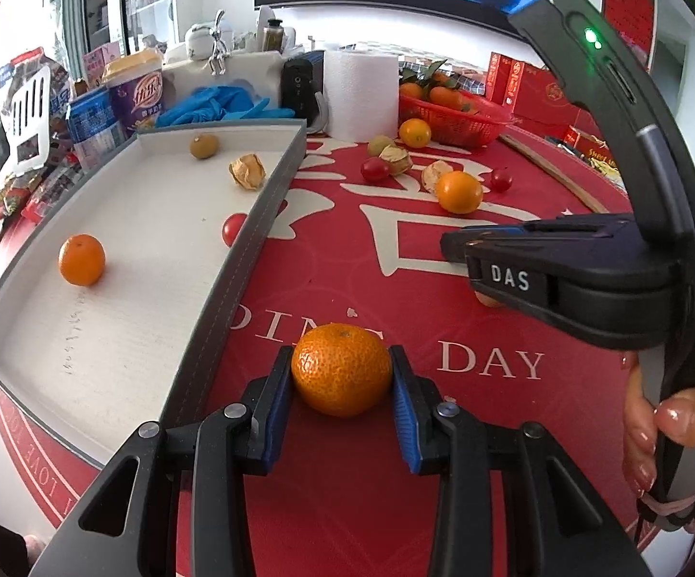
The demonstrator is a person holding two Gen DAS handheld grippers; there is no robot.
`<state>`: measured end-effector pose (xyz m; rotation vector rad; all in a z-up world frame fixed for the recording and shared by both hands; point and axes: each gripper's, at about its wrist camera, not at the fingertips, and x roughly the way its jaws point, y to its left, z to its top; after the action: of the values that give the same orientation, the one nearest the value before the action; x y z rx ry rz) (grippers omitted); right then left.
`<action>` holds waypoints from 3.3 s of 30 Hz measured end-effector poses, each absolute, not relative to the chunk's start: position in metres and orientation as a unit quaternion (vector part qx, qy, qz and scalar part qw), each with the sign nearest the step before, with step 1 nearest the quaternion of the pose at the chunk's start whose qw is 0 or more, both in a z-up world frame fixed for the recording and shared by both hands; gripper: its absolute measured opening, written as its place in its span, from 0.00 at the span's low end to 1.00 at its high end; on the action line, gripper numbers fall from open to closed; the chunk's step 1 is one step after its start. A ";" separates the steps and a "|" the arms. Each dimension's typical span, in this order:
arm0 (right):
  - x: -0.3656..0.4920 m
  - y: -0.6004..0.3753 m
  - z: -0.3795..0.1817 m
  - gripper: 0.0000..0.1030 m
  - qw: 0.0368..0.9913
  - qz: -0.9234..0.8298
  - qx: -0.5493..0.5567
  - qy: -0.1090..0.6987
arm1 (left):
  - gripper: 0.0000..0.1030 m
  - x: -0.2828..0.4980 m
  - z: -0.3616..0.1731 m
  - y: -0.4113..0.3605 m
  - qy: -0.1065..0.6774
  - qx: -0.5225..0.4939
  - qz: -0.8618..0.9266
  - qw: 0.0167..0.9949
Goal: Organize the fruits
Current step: 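Lift the orange with the left gripper while the right gripper grasps a brown kiwi, then carry the orange and kiwi with both grippers over the white tray, then open both grippers to drop the orange and kiwi into the tray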
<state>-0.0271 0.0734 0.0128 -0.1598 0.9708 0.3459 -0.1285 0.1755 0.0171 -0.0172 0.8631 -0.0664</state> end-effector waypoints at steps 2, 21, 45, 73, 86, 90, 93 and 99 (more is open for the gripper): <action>-0.028 0.069 0.015 0.11 0.869 0.162 -0.068 0.463 | 0.40 -0.130 0.021 0.176 0.414 -0.011 -0.038 0.910; -0.017 0.087 0.061 0.11 0.872 0.200 -0.014 0.447 | 0.40 -0.117 0.091 0.248 0.352 -0.047 -0.009 0.935; -0.028 0.098 0.039 0.87 0.871 0.154 -0.083 0.458 | 0.40 -0.079 0.053 0.337 0.391 -0.081 0.071 0.914; -0.003 0.198 0.058 0.28 0.835 0.281 -0.042 0.472 | 0.40 -0.073 0.045 0.334 0.403 -0.066 0.078 0.910; 0.000 0.192 0.071 1.00 0.853 0.264 -0.044 0.448 | 0.81 -0.072 0.048 0.324 0.395 -0.043 0.093 0.913; 0.004 0.174 0.067 1.00 0.851 0.251 -0.030 0.461 | 0.81 -0.072 0.049 0.318 0.398 -0.037 0.092 0.912; 0.009 0.156 0.062 1.00 0.850 0.235 -0.017 0.472 | 0.81 -0.072 0.051 0.311 0.400 -0.030 0.090 0.912; 0.014 0.109 0.053 1.00 0.854 0.193 0.001 0.484 | 0.81 -0.071 0.059 0.295 0.402 -0.016 0.081 0.912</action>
<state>0.0143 0.1085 0.0533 0.0018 1.0183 0.4057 -0.0711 0.2946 0.0595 -0.0334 0.8278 0.1679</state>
